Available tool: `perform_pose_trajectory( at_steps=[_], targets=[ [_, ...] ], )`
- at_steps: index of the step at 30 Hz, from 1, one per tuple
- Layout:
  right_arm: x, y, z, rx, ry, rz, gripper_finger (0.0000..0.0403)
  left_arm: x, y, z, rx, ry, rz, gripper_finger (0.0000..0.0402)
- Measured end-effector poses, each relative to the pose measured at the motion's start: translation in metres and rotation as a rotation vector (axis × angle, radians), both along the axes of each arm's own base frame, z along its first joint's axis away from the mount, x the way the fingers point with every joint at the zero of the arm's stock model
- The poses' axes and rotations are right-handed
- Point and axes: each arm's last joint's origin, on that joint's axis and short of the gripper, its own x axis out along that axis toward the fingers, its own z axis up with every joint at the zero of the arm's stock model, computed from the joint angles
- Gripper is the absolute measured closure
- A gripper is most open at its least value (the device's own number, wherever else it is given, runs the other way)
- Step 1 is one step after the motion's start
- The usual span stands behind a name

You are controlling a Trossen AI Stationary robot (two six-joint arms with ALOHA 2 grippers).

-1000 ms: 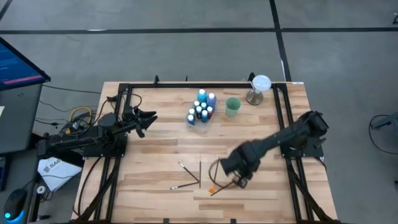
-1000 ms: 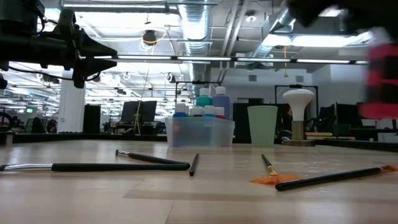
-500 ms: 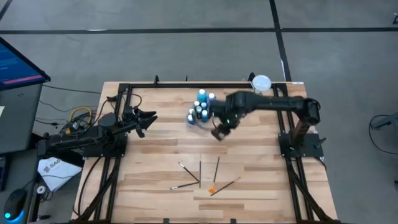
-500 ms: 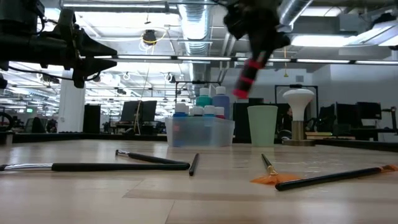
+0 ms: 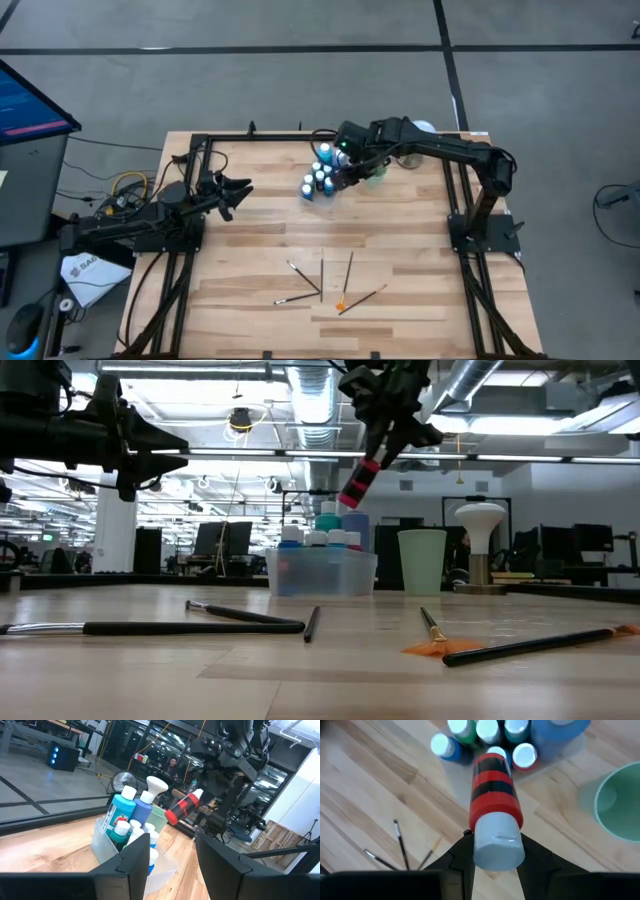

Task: Pick & Place Paint Supplies
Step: Put the small red paint bottle into the transparent bin

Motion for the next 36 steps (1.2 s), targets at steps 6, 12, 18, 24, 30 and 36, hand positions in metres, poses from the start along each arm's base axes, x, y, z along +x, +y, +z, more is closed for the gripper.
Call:
perform_pose_trajectory(
  at_steps=[6, 12, 18, 24, 30, 36],
  targets=[
    [0.005, 0.001, 0.002, 0.006, -0.053, -0.035, 0.0297, 0.0, 0.0, 0.0, -0.003, -0.001, 0.0, 0.0247],
    [0.009, 0.009, 0.003, 0.007, -0.076, -0.023, 0.0297, 0.0, 0.0, 0.0, -0.009, -0.004, -0.001, 0.0247],
    [0.014, 0.012, 0.005, 0.014, -0.126, -0.014, 0.0297, 0.0, 0.0, 0.0, -0.028, -0.012, -0.001, 0.0247],
    [0.013, 0.012, 0.004, -0.008, -0.106, 0.001, 0.0297, 0.0, 0.0, 0.0, -0.048, -0.021, -0.003, 0.0247],
    [0.022, 0.01, -0.019, -0.02, -0.029, 0.02, 0.0297, 0.0, 0.0, 0.0, -0.048, -0.021, -0.003, 0.0247],
    [0.048, 0.013, -0.056, -0.006, 0.073, 0.101, 0.0297, 0.0, 0.0, 0.0, -0.052, -0.018, 0.01, 0.0247]
  ],
)
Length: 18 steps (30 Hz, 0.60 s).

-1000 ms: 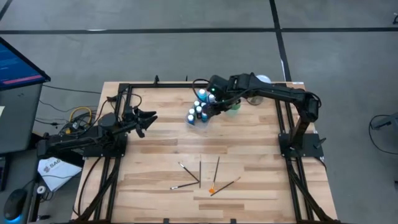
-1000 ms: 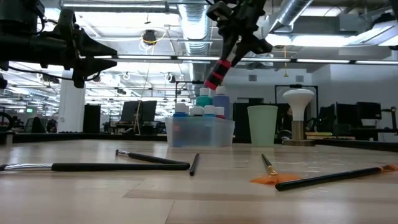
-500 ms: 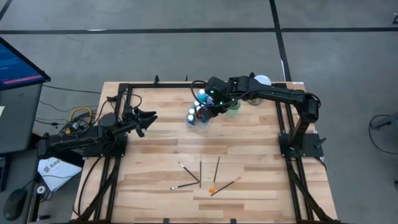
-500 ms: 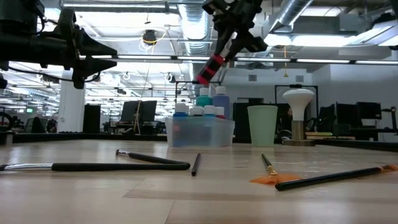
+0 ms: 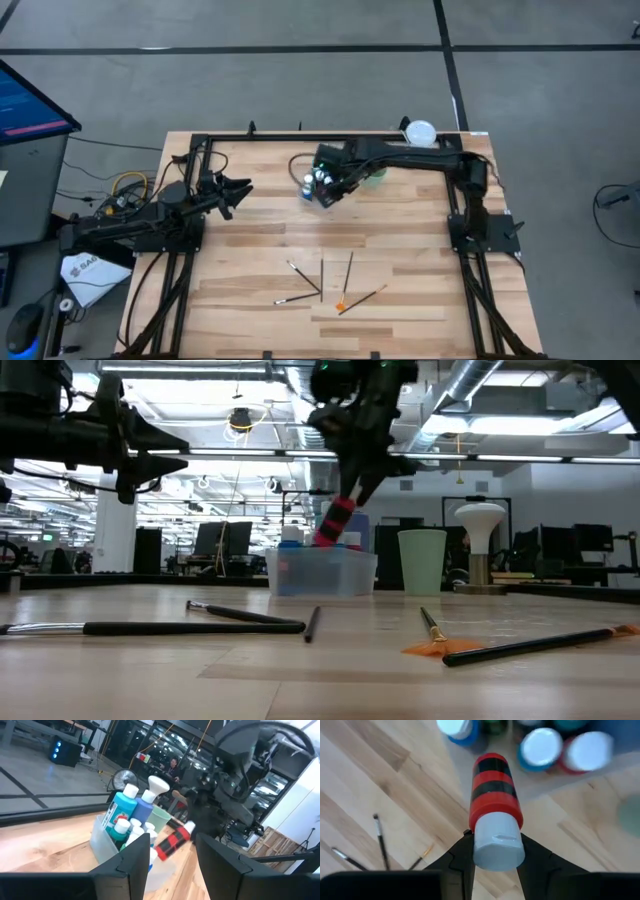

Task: Pick & Place Paint Supplies
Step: Put the small red paint bottle into the transparent bin

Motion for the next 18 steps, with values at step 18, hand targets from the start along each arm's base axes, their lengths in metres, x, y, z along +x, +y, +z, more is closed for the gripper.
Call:
perform_pose_trajectory(
  at_steps=[18],
  targets=[
    [0.044, -0.007, -0.042, 0.023, 0.246, 0.123, 0.0297, 0.001, 0.0, -0.002, -0.006, 0.016, 0.005, 0.0247]
  ],
)
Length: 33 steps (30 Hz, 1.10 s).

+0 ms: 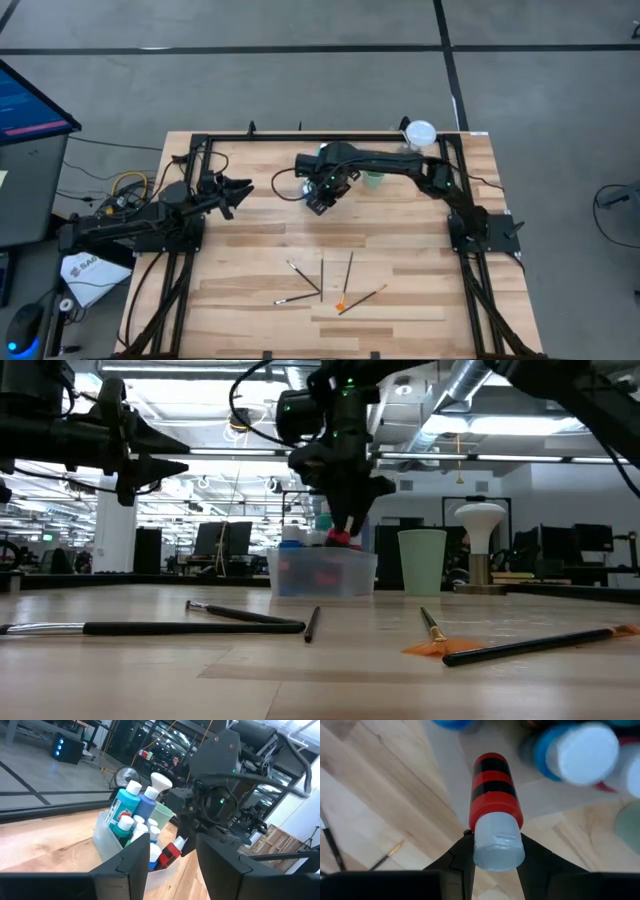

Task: Pick & Place Paint Supplies
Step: Put the small red paint bottle into the transparent bin, then put the right orange paint brush into the green cup

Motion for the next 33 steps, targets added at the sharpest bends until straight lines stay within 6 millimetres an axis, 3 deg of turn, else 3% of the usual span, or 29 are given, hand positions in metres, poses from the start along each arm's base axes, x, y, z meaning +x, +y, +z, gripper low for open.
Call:
perform_pose_trajectory(
  at_steps=[13, 17, 25, 33],
  targets=[
    [-0.004, -0.007, 0.0, -0.021, 0.039, -0.008, 0.0297, 0.001, 0.0, 0.0, -0.001, 0.004, 0.006, 0.0247],
    [-0.001, -0.007, -0.008, -0.021, 0.053, -0.003, 0.0297, 0.001, 0.0, 0.0, -0.001, 0.003, 0.007, 0.0247],
    [0.001, -0.007, -0.015, -0.018, 0.063, -0.005, 0.0213, 0.001, 0.0, 0.0, 0.0, -0.004, 0.007, 0.0247],
    [0.004, -0.007, -0.002, -0.03, 0.014, 0.019, 0.0214, 0.001, 0.0, 0.0, 0.0, -0.002, 0.008, 0.0247]
  ],
)
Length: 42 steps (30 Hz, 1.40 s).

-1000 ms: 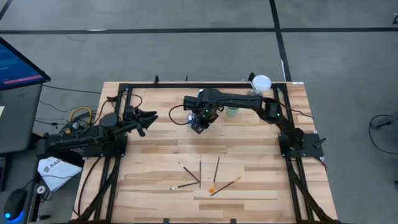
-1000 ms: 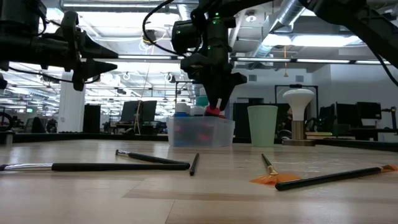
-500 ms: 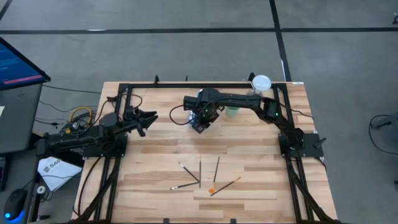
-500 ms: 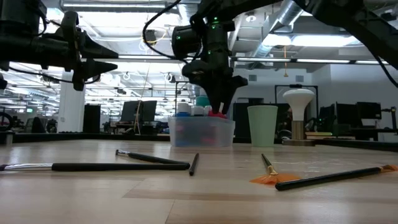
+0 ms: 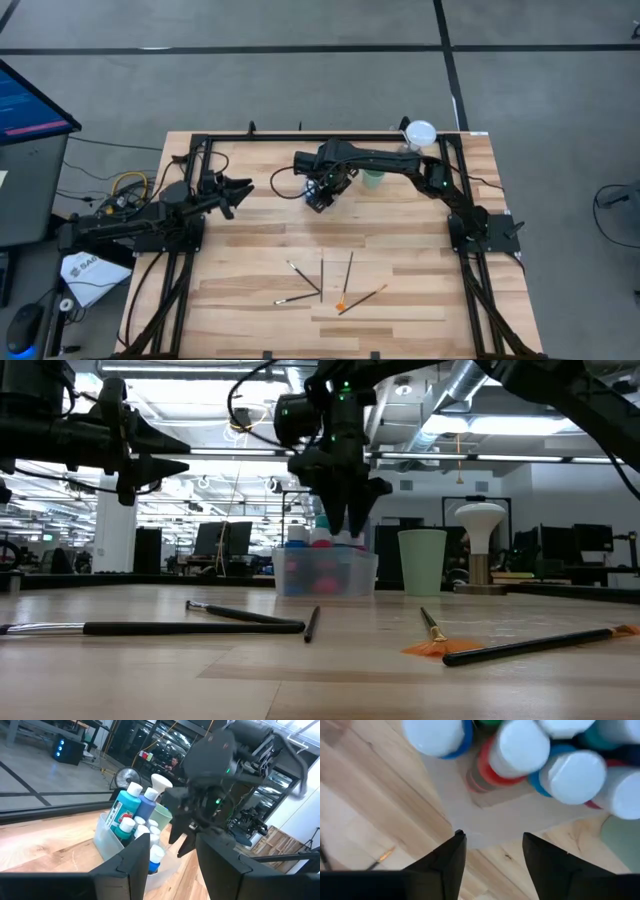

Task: Pick & Place Paint Supplies
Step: Put the right orange paint brush into the green cup

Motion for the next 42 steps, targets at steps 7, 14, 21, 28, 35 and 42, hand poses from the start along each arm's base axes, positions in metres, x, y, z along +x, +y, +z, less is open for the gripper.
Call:
perform_pose_trajectory(
  at_steps=[7, 14, 21, 28, 35, 42],
  targets=[
    [0.001, 0.015, 0.041, -0.015, -0.063, 0.065, 0.0239, 0.0, 0.0, 0.001, 0.002, -0.006, 0.0, 0.0247],
    [-0.018, 0.061, 0.088, -0.041, -0.139, 0.169, 0.0258, 0.0, 0.0, 0.001, 0.002, -0.006, 0.0, 0.0247],
    [-0.033, 0.117, 0.123, -0.365, -0.242, 0.238, 0.0271, 0.0, 0.0, 0.0, 0.004, 0.003, 0.0, 0.0247],
    [-0.045, 0.14, 0.141, -0.468, -0.315, 0.231, 0.0299, 0.001, 0.0, -0.001, 0.001, 0.016, -0.005, 0.0247],
    [-0.1, 0.157, 0.154, -0.401, -0.308, 0.1, 0.032, 0.002, -0.001, -0.001, 0.002, 0.016, -0.037, 0.0247],
    [-0.169, 0.164, 0.151, -0.338, -0.36, -0.157, 0.0321, 0.002, -0.001, 0.0, -0.004, -0.001, -0.038, 0.0247]
  ],
)
